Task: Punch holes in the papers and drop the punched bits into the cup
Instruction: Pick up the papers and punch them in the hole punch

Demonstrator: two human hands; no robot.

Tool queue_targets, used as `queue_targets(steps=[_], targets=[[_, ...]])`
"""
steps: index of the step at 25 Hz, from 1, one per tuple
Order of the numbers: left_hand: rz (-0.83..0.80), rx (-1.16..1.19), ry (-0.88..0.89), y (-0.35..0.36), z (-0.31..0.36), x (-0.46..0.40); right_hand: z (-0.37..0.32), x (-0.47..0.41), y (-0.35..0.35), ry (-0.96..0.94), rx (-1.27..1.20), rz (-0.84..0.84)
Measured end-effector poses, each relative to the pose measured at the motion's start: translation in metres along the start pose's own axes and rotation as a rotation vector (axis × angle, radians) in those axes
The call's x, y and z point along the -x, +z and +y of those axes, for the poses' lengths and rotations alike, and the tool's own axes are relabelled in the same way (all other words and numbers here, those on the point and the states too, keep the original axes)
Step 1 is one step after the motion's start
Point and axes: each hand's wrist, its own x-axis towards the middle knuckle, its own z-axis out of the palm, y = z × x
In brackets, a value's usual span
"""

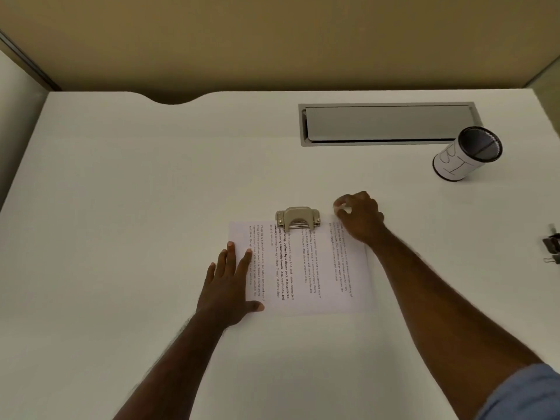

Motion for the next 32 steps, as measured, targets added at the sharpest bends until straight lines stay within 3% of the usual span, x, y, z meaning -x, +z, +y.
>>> queue_targets(steps=[2, 6, 11, 14, 18, 20, 24, 27, 32], targets=[[-0.003, -0.003, -0.004, 0.000, 0.000, 0.000, 0.004, 0.000, 0.002, -0.090, 0.142, -0.176], [0.002, -0.006, -0.008, 0.000, 0.000, 0.000, -0.008, -0.007, -0.002, -0.158, 0.280, -0.351], [0.001, 0.001, -0.008, 0.003, -0.003, -0.001, -0.012, -0.008, -0.007, -0.141, 0.455, -0.332], [-0.004, 0.008, -0.013, 0.003, -0.003, -0.001, 0.000, -0.003, -0.016, -0.012, 0.287, -0.340], [-0.012, 0.020, -0.010, 0.003, -0.002, -0.002, 0.022, 0.027, -0.018, 0.144, -0.377, -0.261], [-0.015, 0.024, -0.008, 0.002, -0.002, -0.001, 0.028, 0.048, -0.012, 0.245, -0.571, -0.184], [-0.026, 0.024, -0.008, -0.001, -0.001, 0.000, 0.042, 0.083, 0.003, 0.354, -0.639, -0.218], [-0.039, 0.036, -0.022, -0.001, 0.000, 0.001, 0.048, 0.094, 0.011, 0.382, -0.613, -0.142], [0.135, 0.071, -0.062, -0.027, 0.004, -0.031, 0.050, 0.090, 0.014, 0.355, -0.573, -0.131]])
